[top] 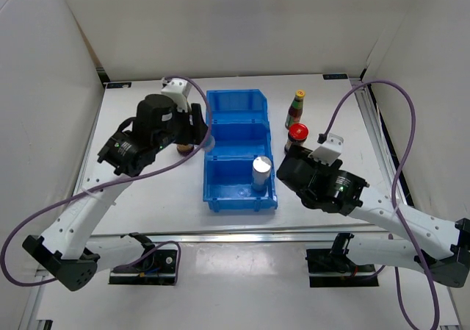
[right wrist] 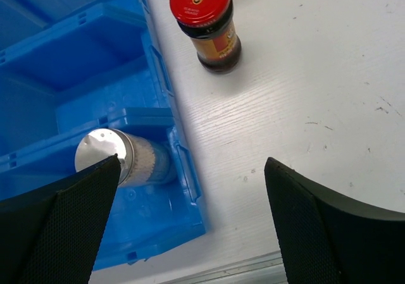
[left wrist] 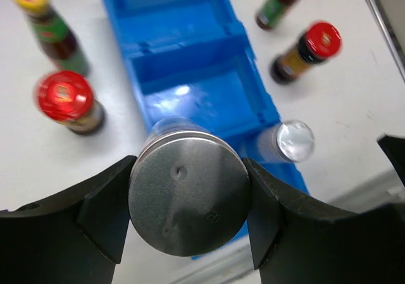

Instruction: Organize the condiment bottles

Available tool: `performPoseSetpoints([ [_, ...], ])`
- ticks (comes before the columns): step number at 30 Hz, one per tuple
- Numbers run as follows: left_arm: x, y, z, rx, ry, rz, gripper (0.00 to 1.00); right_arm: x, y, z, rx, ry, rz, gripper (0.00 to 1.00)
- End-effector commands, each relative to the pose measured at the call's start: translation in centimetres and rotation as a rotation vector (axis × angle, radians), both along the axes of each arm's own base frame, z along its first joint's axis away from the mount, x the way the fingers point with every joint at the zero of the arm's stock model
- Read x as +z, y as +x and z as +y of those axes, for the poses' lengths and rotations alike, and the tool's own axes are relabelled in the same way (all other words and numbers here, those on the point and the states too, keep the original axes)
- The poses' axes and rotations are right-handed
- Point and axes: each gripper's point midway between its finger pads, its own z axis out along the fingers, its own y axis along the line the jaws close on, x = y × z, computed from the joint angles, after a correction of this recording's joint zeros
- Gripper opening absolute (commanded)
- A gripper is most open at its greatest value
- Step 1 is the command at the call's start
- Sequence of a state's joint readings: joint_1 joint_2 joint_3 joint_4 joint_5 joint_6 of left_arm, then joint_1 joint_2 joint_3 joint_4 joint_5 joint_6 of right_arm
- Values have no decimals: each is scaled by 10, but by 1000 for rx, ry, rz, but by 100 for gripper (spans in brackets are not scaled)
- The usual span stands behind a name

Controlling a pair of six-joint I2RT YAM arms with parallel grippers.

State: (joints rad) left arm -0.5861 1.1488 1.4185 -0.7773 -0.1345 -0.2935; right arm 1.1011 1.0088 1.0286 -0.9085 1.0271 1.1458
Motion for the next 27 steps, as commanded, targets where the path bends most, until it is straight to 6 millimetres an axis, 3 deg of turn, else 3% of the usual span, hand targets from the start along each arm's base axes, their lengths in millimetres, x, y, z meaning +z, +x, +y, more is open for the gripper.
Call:
performPoseSetpoints([
  [1,-14,-15,-35,-97,-88,75,31,6,0,-15,-66,35,-50,96],
  [3,-38,-23,-44,-114,-79,129,31,3,-1,-15,-77,50,-48,93],
  [7,-58,-31,-47,-121,-78,128,33,2,-2,-18,-90,75,-51,81],
  [11,-67,-33,-54,-141,-82,122,34,2,-4,-20,-95,90,-55,74],
  [17,-77,-36,-67,-161,-68,137,34,-2,-5,-22,-99,81,-48,72],
  [19,-89,-36,-72,-169,-49,160,35,-2,-5,-22,-99,81,-48,72],
  [23,-113,-29,-68,-138,0,176,41,-1,-4,-20,-89,76,-53,95],
  [27,-136,-22,-64,-102,55,190,43,3,-1,-16,-62,62,-65,100],
])
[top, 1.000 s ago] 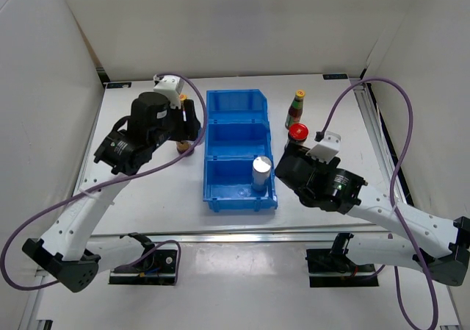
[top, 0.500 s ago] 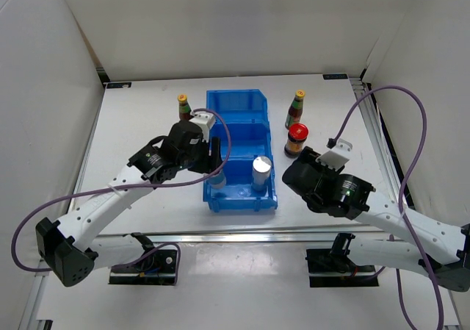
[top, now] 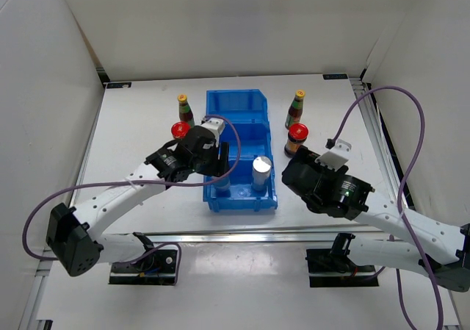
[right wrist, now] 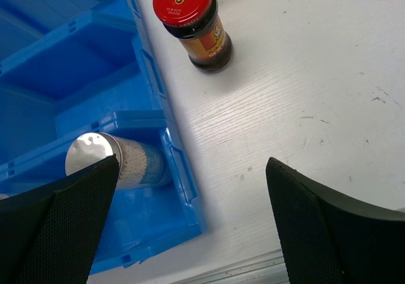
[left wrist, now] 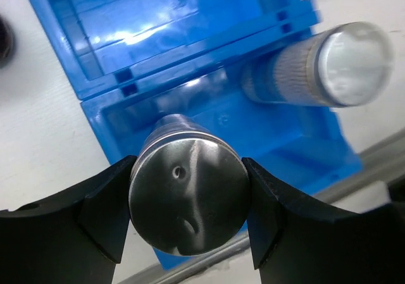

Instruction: Organize the condiment bottles

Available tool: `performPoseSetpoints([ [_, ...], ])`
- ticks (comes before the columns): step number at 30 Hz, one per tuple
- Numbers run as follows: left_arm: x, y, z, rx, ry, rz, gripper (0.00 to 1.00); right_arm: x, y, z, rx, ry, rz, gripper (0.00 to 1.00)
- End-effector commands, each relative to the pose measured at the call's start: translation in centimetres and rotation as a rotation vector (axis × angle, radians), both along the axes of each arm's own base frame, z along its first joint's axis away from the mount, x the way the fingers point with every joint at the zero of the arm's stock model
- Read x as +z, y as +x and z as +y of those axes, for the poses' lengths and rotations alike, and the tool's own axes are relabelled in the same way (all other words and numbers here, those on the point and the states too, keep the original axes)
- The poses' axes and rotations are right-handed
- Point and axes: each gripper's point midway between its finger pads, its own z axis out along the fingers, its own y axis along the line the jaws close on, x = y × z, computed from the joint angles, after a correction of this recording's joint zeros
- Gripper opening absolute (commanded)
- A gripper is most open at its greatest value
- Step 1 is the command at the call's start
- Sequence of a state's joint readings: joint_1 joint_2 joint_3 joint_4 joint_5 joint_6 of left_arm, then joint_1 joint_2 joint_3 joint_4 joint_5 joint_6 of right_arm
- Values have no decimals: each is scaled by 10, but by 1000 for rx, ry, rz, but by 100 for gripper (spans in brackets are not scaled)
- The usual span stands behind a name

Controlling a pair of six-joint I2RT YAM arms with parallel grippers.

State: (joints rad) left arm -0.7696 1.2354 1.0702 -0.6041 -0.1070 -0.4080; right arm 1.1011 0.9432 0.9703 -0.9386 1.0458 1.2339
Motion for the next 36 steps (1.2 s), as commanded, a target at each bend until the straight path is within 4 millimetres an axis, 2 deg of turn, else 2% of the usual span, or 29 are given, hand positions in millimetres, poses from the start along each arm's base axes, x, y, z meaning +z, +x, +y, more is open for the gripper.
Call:
performPoseSetpoints([
  [1,5,19,-3,46,-12,-78,43,12,6,1,-12,20,-59,100],
  [4,3,23,-7,41,-20,-96,47,9,5,-2,-37,23,-54,100],
  [5,0,25,-8,41,-19,-95,50,8,5,-3,-41,23,-51,100],
  [6,-8,25,-8,40,-3,-79,58,8,5,-3,-41,23,-51,100],
  [7,-6,26,-10,41,-12,-87,59,8,5,-3,-41,23,-51,100],
  [8,-11,27,-10,40,-3,-79,63,8,5,-3,-41,23,-51,100],
  [9,-15,27,-11,40,6,-70,63,8,5,-2,-45,31,-52,100],
  [13,-11,29,-12,40,-1,-77,70,7,4,-4,-45,23,-48,100],
  [14,-11,29,-12,40,-1,-77,77,7,4,-4,-45,23,-48,100],
  [15,-11,29,-12,40,-1,-77,93,7,4,-4,-45,23,-48,100],
  [17,-5,29,-13,41,-16,-92,100,7,4,-3,-49,31,-49,100],
  [20,15,31,-9,51,-33,-135,100,7,4,-6,-54,20,-52,100],
  [22,36,33,-3,69,-41,-176,100,7,4,-6,-54,19,-52,100],
  [25,77,32,18,111,-50,-298,100,13,8,-10,-61,-19,-76,100],
  [27,101,30,38,135,-28,-393,100,20,14,-6,0,-131,-103,100],
  [30,117,27,66,178,32,-486,100,28,30,-11,23,-292,-90,100],
  [32,105,28,90,230,146,-515,100,25,47,-15,53,-363,-40,100],
  [33,101,27,98,249,178,-523,100,22,53,-4,159,-360,-10,100],
  [34,92,27,116,298,241,-530,100,18,59,-3,187,-353,13,100],
  [35,89,27,126,331,261,-531,100,16,70,-17,155,-332,35,100],
  [36,86,25,132,340,285,-536,100,19,79,-18,175,-316,28,100],
])
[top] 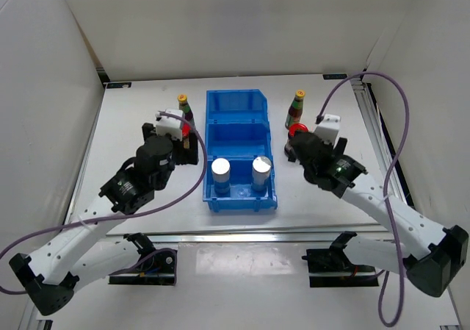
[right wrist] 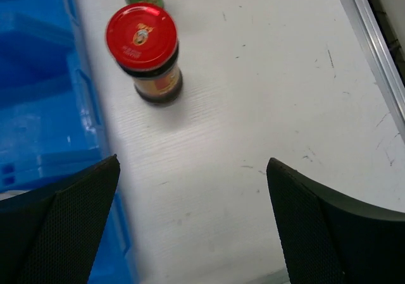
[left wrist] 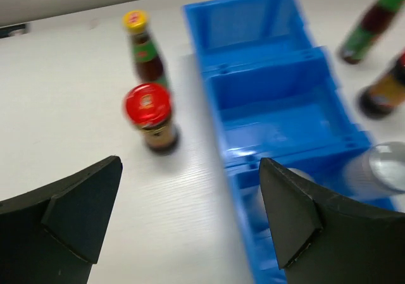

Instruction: Organize the condiment bottles

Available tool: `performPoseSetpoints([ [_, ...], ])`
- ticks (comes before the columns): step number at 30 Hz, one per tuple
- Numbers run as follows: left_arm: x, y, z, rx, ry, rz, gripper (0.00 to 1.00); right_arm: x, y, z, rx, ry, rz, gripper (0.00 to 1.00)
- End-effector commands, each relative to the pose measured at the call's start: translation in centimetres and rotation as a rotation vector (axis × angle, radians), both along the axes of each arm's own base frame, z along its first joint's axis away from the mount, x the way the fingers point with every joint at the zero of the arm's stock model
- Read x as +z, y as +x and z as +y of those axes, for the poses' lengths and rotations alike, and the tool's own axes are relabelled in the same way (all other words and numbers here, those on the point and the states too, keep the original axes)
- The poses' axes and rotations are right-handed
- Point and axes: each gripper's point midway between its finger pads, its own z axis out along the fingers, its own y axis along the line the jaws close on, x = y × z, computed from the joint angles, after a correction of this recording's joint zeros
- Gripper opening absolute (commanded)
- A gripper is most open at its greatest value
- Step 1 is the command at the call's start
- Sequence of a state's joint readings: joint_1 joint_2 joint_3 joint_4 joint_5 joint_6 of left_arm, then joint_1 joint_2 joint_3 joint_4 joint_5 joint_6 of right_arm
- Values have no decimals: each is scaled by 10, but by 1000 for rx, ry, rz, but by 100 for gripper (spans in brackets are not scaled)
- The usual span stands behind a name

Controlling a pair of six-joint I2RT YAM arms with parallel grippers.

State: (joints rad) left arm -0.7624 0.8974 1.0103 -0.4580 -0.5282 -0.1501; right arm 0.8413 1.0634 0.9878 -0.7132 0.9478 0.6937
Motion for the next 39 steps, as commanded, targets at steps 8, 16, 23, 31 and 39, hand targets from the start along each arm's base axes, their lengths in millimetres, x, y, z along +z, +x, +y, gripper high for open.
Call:
performPoseSetpoints([
  [8,-59,-12,75,216,162,22,100,37,79,1,355,124,-44,100],
  [16,-68,-11,75,220,126,-8,100,12,124,25,460,64,18,100],
  [23,-77,-6,60,170,105,24,100,-20,144,27,429,30,134,100],
  [31,-81,-7,61,170,103,22,100,-54,158,22,369,-17,272,100],
  [39,-79,-6,60,171,96,15,100,-75,146,14,312,-10,340,94],
])
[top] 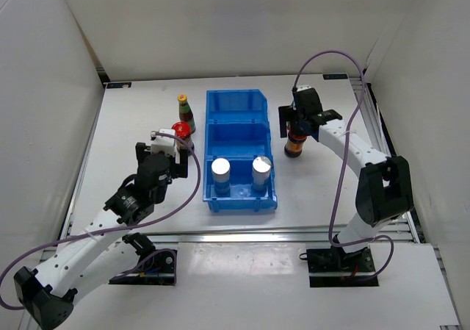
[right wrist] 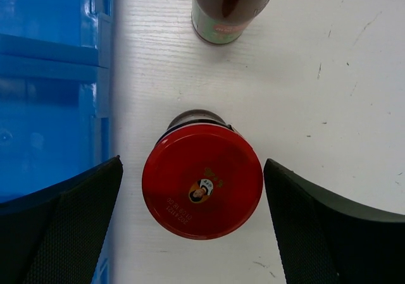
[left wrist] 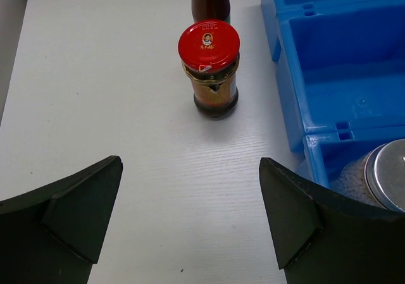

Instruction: Organize the condiment bottles

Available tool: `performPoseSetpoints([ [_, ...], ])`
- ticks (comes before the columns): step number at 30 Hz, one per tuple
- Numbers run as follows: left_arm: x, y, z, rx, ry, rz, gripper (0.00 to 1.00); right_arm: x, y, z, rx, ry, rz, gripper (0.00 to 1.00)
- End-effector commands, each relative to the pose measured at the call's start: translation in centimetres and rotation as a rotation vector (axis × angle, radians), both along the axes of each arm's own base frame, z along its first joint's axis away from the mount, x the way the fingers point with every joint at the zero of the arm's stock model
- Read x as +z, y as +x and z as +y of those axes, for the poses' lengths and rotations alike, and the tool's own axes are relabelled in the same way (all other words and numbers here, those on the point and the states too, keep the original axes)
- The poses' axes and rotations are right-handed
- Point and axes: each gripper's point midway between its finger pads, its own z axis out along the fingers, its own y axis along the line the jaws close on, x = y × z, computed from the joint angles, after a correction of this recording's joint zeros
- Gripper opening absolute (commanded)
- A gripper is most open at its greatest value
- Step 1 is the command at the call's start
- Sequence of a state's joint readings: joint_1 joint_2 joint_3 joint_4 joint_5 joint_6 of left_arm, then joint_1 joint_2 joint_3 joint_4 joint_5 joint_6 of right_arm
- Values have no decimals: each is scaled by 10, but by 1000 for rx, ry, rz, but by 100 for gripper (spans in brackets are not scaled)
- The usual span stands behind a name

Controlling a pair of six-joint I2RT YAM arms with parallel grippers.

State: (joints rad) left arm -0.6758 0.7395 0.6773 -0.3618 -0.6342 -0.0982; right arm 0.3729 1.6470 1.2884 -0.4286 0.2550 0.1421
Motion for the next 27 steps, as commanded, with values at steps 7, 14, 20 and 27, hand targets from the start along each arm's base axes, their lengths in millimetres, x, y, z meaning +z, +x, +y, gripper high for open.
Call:
performPoseSetpoints([
  [7,4,1,-1,-2,-30,-18,100,-14,-4,-1,-12,-1,52,73],
  [14,4,1,0,7,-28,-20,100,-22,-5,-3,-29,5,92,53],
  [20,4,1,0,7,-28,-20,100,-5,-4,-3,-28,14,71,27],
  [27,4,1,0,7,-28,-20,100,62,1,-4,-10,29,-44,4],
])
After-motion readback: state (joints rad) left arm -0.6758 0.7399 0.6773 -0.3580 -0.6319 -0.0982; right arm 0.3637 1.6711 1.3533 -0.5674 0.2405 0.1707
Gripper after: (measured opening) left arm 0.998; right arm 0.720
